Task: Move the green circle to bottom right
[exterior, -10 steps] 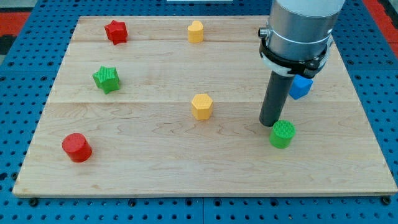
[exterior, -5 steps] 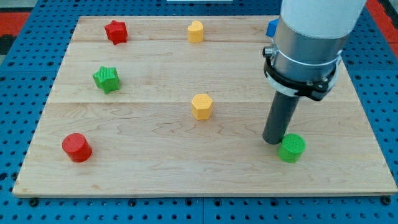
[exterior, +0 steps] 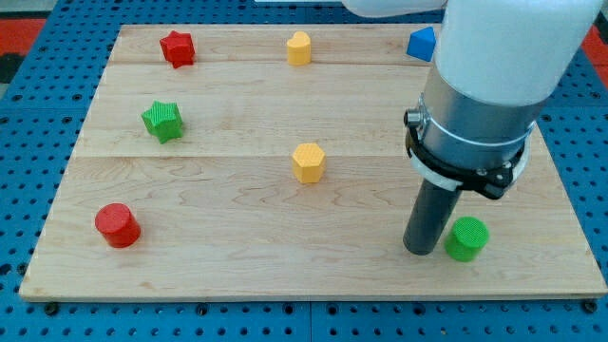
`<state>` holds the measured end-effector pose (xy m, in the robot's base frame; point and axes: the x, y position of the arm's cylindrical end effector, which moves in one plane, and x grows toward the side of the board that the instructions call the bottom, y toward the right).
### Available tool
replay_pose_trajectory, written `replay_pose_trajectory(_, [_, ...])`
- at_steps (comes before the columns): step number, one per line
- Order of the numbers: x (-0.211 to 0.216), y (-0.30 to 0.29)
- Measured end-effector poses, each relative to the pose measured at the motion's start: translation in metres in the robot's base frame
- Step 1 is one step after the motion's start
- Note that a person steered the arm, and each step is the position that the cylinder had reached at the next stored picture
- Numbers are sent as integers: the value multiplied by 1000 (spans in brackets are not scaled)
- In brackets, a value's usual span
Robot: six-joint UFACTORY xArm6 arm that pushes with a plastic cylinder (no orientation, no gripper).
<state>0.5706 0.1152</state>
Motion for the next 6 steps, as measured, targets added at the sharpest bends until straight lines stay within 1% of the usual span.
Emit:
replay_pose_trajectory(1, [0,0])
replay_pose_trajectory(4, [0,40])
replay_pose_trajectory(6, [-2,42])
